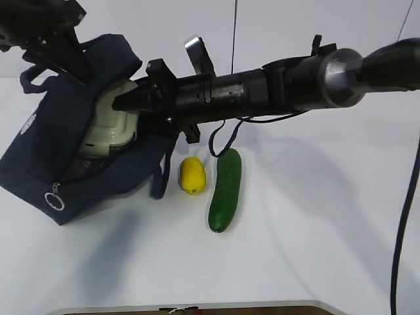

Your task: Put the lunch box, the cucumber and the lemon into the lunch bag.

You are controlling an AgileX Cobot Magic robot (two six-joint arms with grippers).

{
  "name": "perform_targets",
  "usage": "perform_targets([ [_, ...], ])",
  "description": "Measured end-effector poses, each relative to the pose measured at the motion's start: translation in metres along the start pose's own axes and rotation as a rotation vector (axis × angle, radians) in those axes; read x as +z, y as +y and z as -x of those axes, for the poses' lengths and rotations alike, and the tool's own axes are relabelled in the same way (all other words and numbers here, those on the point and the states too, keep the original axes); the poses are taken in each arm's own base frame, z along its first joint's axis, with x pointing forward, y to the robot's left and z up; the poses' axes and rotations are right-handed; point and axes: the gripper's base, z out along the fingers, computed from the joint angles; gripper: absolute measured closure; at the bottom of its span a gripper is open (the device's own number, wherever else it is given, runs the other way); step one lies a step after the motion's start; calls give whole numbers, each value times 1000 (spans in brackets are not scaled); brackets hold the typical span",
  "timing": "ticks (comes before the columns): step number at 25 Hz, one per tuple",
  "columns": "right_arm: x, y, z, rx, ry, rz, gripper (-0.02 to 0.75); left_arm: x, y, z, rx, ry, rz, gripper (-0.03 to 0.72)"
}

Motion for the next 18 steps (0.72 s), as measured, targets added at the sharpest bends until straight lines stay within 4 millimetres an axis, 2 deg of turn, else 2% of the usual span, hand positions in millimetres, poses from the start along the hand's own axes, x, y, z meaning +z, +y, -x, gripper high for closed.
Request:
perform_targets([
  [10, 14, -33, 1, 44, -5, -36, 362, 39, 18, 4, -48, 74, -12, 705],
  [18, 17, -39, 1, 42, 4, -45, 358, 44, 20, 5, -55, 83, -15, 705],
])
